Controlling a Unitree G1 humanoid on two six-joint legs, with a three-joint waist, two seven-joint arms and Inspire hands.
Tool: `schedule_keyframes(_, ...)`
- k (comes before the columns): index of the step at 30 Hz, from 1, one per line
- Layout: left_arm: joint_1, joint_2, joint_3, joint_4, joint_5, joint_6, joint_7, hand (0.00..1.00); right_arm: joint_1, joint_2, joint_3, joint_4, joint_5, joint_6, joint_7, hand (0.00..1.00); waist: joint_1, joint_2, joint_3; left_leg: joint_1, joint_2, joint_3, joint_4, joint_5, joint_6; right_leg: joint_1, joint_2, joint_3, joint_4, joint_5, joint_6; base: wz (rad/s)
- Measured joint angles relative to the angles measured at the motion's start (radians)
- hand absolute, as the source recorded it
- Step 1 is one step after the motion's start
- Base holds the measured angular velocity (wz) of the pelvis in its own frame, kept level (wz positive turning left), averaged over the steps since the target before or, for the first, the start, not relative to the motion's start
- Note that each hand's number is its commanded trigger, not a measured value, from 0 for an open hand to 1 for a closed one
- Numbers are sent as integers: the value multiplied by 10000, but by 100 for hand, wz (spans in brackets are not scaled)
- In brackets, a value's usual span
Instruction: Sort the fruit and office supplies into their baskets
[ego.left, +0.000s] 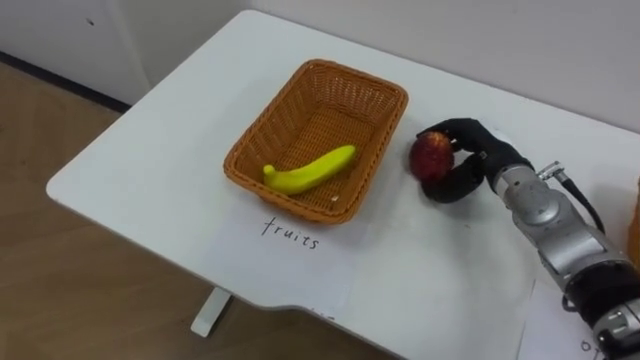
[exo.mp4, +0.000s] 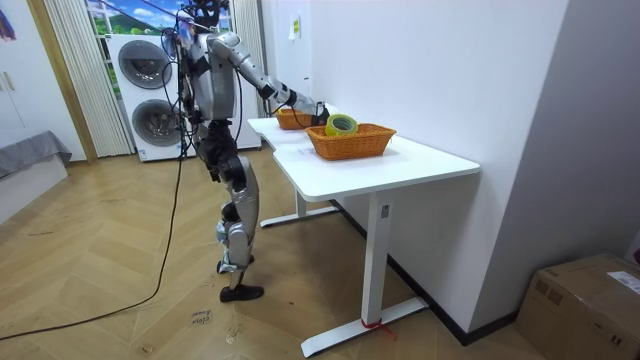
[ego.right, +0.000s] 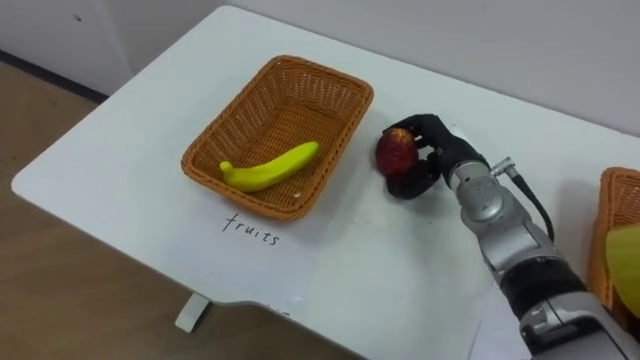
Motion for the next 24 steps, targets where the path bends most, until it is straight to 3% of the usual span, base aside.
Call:
schedule_keyframes(7, 123, 10, 102, 13, -5, 9, -74, 0, 47, 0, -3, -4, 21, 74, 134, 100, -88, -43, -12, 196, -4, 17, -109, -1, 0, 196, -5, 64, -25, 0, 4, 0)
schedule_keyframes(14, 351, -38, 986, 25, 203, 13, -112, 0, 182, -175, -81, -781, -430, 371, 612, 100, -639, -75, -31, 455, -22, 10, -160, 2, 1, 472, 15, 82, -176, -9, 32, 1)
schedule_keyframes(18, 573, -24, 1574, 23, 266, 9, -86, 0, 360, -197, -776, -1956, -418, 374, 704, 100, -838, -132, -102, 851, -8, 152, -325, 4, 1, 760, 15, 151, -232, -19, 48, -9)
schedule_keyframes(24, 625, -38, 1858, -11, 517, 14, -82, 0, 358, -263, -1649, -2690, -365, 375, 660, 100, -911, -199, -169, 1170, -15, 148, -475, -2, 0, 1150, 44, 194, -385, -7, 86, 1)
